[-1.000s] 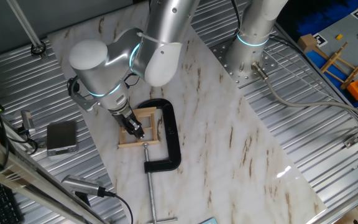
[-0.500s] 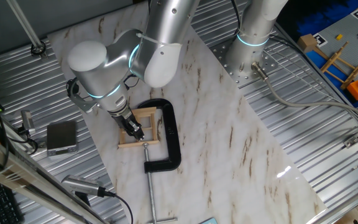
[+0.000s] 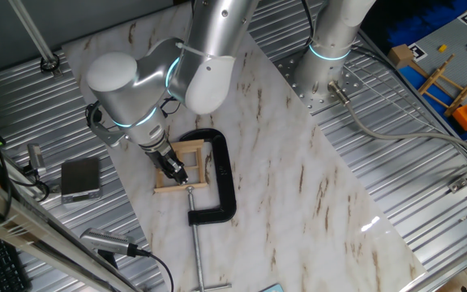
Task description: Open a sliding window
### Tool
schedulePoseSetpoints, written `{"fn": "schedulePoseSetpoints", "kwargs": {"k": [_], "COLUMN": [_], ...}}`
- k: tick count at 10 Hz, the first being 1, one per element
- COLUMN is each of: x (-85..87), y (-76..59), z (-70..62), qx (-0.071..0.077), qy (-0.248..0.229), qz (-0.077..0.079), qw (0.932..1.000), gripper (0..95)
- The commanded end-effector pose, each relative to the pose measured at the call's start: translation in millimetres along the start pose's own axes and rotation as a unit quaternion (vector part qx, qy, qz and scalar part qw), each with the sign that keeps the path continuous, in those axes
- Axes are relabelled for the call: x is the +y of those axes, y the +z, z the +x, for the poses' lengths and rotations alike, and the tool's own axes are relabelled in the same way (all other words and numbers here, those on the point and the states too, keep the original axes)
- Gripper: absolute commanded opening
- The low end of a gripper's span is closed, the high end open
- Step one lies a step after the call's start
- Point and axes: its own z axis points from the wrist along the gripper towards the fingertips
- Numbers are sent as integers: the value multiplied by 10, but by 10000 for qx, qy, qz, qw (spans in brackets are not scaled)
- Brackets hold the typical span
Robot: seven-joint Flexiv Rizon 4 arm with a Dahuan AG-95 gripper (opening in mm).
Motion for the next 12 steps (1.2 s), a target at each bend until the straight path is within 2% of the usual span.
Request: {"fn": "schedulePoseSetpoints", "kwargs": {"k": [1,12], "x": [4,-47], "y": [-7,-9], "z": [5,78], "qx": [4,76], "qy": [2,5], "qz": [13,61], "qw": [10000,10000], "gripper": [570,570]}}
